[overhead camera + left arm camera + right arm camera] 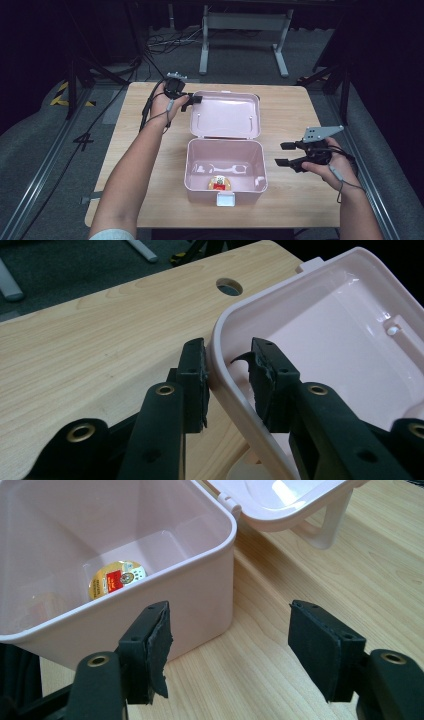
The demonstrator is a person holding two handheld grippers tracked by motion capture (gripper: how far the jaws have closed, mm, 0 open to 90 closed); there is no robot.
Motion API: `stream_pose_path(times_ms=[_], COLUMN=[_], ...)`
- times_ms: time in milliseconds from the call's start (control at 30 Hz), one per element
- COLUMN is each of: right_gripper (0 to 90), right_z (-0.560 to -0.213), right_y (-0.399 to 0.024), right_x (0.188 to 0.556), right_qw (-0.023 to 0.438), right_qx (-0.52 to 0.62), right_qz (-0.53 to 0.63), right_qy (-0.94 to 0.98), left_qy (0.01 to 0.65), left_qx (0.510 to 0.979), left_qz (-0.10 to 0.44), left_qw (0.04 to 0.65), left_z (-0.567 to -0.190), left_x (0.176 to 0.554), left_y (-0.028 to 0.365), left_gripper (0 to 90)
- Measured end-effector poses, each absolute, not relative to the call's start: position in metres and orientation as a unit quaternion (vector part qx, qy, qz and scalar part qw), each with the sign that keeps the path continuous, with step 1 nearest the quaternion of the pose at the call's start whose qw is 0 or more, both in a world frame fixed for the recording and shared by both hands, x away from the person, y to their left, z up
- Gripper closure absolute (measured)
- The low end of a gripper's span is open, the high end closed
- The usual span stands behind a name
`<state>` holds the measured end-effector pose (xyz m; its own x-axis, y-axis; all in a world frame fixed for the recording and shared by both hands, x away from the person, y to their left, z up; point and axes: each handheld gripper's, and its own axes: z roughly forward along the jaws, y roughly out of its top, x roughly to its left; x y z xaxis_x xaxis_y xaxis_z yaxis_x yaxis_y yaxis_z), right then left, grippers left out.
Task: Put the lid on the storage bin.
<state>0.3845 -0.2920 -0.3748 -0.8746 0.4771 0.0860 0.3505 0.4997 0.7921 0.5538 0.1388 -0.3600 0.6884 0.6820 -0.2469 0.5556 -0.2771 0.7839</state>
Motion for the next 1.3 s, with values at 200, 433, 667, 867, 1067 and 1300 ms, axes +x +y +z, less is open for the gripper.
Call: stream_pose_path(times_ms=[200,433,667,867,1067,1300], right_gripper=[34.0,35.6,36.3,36.0,36.0,36.0], right_z=[-0.374,-0.373,-0.37,-0.369,-0.368,-0.366], right_y=[-0.291,-0.29,-0.287,-0.286,-0.283,-0.282], right_x=[0.384,0.383,0.38,0.379,0.379,0.377], right_qw=[0.073,0.066,0.066,0.068,0.067,0.069], right_qx=[0.24,0.232,0.227,0.226,0.224,0.221], right_qz=[0.438,0.44,0.437,0.435,0.433,0.435], right_qy=[0.863,0.865,0.868,0.869,0.87,0.87], left_qy=[0.374,0.36,0.347,0.337,0.321,0.297], left_qx=[0.794,0.795,0.787,0.785,0.786,0.794], left_qz=[0.085,0.095,0.102,0.116,0.13,0.165], left_qw=[0.472,0.479,0.499,0.507,0.513,0.505], left_z=[-0.344,-0.328,-0.314,-0.301,-0.291,-0.279], left_x=[0.547,0.541,0.53,0.517,0.504,0.486], left_y=[0.141,0.142,0.145,0.146,0.147,0.144], left_gripper=[70.3,72.2,73.7,74.7,75.4,75.8])
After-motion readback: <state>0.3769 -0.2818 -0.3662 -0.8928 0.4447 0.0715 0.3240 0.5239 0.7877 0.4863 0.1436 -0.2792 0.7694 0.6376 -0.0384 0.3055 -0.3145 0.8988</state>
